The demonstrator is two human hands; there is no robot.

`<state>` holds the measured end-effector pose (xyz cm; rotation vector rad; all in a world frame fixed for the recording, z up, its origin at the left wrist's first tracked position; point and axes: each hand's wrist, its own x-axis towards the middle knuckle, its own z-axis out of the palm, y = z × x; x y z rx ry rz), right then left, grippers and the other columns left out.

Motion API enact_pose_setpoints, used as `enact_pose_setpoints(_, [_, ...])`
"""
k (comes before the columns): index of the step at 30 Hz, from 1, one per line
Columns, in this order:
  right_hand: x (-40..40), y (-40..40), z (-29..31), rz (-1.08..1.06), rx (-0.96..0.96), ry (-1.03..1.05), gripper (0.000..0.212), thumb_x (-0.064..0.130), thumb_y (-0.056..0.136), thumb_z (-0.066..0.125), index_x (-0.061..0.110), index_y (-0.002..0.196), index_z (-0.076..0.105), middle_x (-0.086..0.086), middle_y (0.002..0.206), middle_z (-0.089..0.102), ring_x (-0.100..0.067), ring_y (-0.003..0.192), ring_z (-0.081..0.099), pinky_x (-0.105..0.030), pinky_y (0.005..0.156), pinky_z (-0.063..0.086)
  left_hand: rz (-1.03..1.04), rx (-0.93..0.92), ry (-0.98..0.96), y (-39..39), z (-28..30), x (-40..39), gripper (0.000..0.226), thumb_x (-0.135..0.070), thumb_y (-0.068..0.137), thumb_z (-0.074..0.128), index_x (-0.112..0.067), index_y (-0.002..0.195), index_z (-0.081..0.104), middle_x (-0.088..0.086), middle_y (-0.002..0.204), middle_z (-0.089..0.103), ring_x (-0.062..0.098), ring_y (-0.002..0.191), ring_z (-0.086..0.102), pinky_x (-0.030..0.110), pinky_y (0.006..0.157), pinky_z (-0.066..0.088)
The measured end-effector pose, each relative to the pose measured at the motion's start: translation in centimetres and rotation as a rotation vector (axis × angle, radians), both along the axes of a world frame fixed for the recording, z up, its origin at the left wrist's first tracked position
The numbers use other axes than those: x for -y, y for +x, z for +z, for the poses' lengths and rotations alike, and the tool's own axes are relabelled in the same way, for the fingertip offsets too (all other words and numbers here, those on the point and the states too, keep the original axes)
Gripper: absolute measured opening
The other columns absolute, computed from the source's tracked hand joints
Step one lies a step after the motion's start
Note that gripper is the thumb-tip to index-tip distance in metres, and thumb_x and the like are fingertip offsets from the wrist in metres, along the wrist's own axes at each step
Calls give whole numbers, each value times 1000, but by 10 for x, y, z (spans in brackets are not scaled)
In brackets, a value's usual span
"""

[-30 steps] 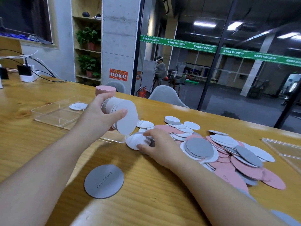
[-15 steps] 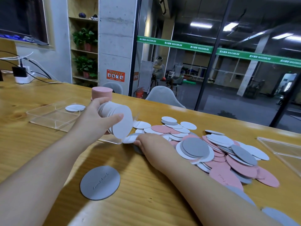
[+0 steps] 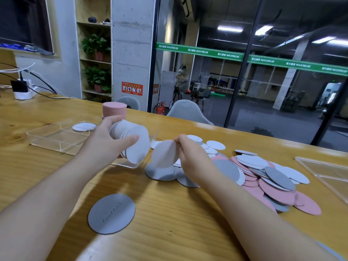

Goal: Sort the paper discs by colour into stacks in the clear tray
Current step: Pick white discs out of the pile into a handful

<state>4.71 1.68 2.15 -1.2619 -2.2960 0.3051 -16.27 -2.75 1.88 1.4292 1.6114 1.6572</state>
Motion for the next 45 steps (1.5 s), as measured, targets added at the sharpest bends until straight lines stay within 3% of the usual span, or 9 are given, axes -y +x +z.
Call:
enact_pose_setpoints(5, [4,-7,4,-26,-278,-65,23,20,101,29,15,109,50,-1,105,60,-21,97,54,-37,84,45,-71,-37,-38,1,-2,1,72,-48,58,77,-44,123,48,-8,123,54,14,105,59,42,87,54])
enact_pose_setpoints(10, [9,-11,8,-43,-375,-50,17,16,95,36,17,94,53,-2,91,64,-23,86,61,-47,79,52,-154,12,-12,5,-2,-1,64,-38,64,83,-44,119,49,-5,125,52,18,110,58,39,86,54])
enact_pose_setpoints(18, [18,-13,15,1,-441,28,14,15,92,45,13,89,59,-1,79,66,-19,75,65,-41,71,54,-224,133,25,15,7,6,67,-34,63,76,-37,124,47,0,124,53,14,98,63,25,63,57])
enact_pose_setpoints(23, [17,1,26,65,-369,-19,13,14,87,48,20,94,57,9,89,63,-8,83,58,-25,67,47,-289,110,24,25,8,10,59,-23,71,76,-38,121,49,-2,118,56,11,94,63,25,64,55])
enact_pose_setpoints(28, [18,25,37,217,-224,-330,57,17,87,56,27,139,34,15,132,46,1,123,43,-17,93,40,-446,-23,-48,42,6,17,70,-32,66,83,-41,124,46,-10,114,58,5,93,64,23,65,54])
enact_pose_setpoints(32, [34,37,26,215,-26,-395,79,18,85,60,34,148,15,19,134,39,1,120,43,-1,82,39,-615,-130,-171,50,2,20,82,-31,62,80,-41,130,36,-10,122,56,-2,104,60,20,82,52])
enact_pose_setpoints(39, [49,42,-10,187,-35,-387,104,38,73,72,45,145,-3,24,146,23,2,128,34,-23,101,38,-687,-266,-434,55,4,29,93,-39,61,71,-46,139,20,-15,124,52,2,111,56,28,102,43])
enact_pose_setpoints(43, [53,35,-11,240,-36,-293,103,34,75,74,39,147,0,28,145,14,8,132,17,-16,102,26,-610,-574,-554,67,15,40,95,-24,74,64,-45,142,2,-14,127,44,6,96,53,6,65,38])
enact_pose_setpoints(45, [53,34,-12,244,-36,-272,102,32,75,75,37,147,2,26,144,16,7,132,17,-17,104,25,-537,-671,-543,73,16,43,91,-17,84,61,-35,147,-2,-5,144,33,16,117,46,7,58,28])
